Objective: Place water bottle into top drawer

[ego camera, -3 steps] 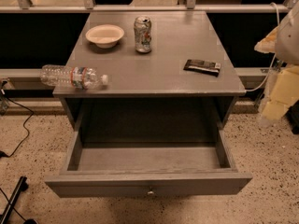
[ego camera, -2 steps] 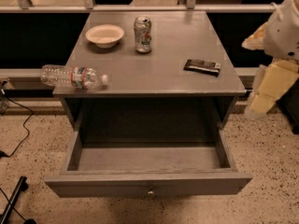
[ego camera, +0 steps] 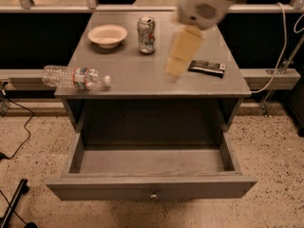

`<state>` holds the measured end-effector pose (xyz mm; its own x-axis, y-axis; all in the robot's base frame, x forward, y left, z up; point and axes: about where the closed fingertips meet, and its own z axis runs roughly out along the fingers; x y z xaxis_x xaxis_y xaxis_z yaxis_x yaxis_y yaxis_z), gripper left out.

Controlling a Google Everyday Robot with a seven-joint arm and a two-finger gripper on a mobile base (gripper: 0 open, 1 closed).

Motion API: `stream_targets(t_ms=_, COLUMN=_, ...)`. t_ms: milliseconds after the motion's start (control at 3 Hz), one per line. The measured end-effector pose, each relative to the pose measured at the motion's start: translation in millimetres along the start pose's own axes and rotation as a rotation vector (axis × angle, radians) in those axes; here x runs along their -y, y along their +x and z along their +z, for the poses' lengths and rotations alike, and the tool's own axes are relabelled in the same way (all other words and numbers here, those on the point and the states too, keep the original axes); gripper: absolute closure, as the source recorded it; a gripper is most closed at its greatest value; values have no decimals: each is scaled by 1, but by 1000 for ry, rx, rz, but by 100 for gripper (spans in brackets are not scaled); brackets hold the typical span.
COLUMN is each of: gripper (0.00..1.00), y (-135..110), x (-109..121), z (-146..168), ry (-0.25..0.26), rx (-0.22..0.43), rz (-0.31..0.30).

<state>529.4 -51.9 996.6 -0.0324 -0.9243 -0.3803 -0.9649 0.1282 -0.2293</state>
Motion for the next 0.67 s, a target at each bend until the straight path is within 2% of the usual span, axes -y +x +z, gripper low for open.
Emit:
stream_targets(t_ms=333, gripper=0, y=-25, x=-1, z=8, ry=-12, rx=15, rz=-37)
stream_targets(t_ms=667, gripper=0, y=-20, x=-1, z=6, ry=-8, rx=13, rz=-30)
